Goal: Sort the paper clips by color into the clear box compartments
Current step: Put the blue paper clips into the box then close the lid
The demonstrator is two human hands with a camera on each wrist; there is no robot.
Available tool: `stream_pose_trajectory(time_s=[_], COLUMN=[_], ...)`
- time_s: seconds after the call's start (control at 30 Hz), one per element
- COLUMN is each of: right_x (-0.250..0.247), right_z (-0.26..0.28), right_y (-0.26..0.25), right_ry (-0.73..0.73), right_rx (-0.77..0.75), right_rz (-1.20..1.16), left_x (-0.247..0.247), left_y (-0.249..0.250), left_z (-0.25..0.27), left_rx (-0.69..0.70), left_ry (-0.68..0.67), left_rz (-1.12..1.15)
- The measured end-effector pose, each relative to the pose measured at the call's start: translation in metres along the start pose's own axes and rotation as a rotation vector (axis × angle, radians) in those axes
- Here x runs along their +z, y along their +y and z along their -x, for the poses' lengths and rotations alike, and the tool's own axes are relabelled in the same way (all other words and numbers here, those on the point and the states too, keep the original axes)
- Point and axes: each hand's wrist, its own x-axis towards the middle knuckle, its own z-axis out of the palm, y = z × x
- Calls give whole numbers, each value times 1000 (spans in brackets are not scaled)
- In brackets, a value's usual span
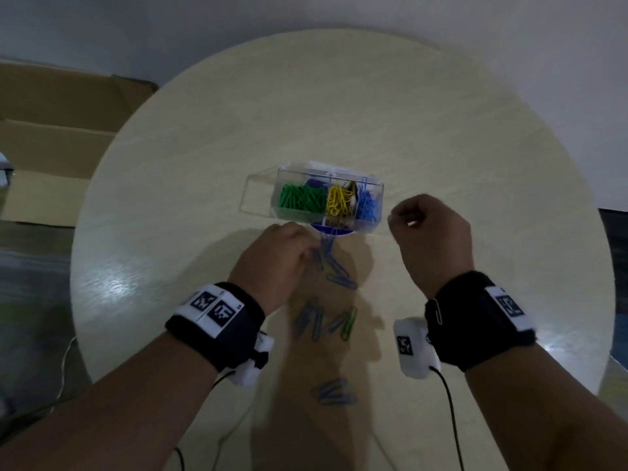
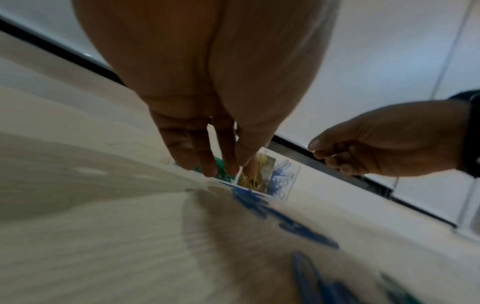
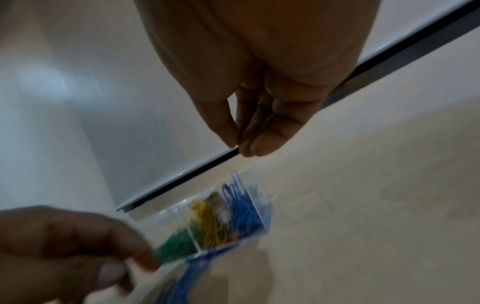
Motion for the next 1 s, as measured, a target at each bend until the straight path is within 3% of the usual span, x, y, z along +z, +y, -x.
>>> stream_pose_trajectory(time_s=[0.1, 0.17, 0.27, 0.53, 0.77, 1.0], right_x=[13, 28, 45, 41, 38, 22], right_z=[26, 37, 44, 42, 43, 45], right_y=[9, 13, 10, 12, 6, 12], right_ry=[-209, -345, -427, -429, -439, -415], right_rx=[-48, -132, -241, -173, -304, -131], right_rz=[118, 183, 294, 369, 615, 515], left_x=[6, 5, 4, -4, -7, -17], left_y=[-1, -1, -9, -41, -27, -7], left_z=[-7, -10, -8, 22, 39, 22], left_rx=[195, 283, 335, 115, 48, 29], left_ry=[-103, -106, -63, -49, -112, -164], left_rz=[-205, -273, -269, -286, -533, -363])
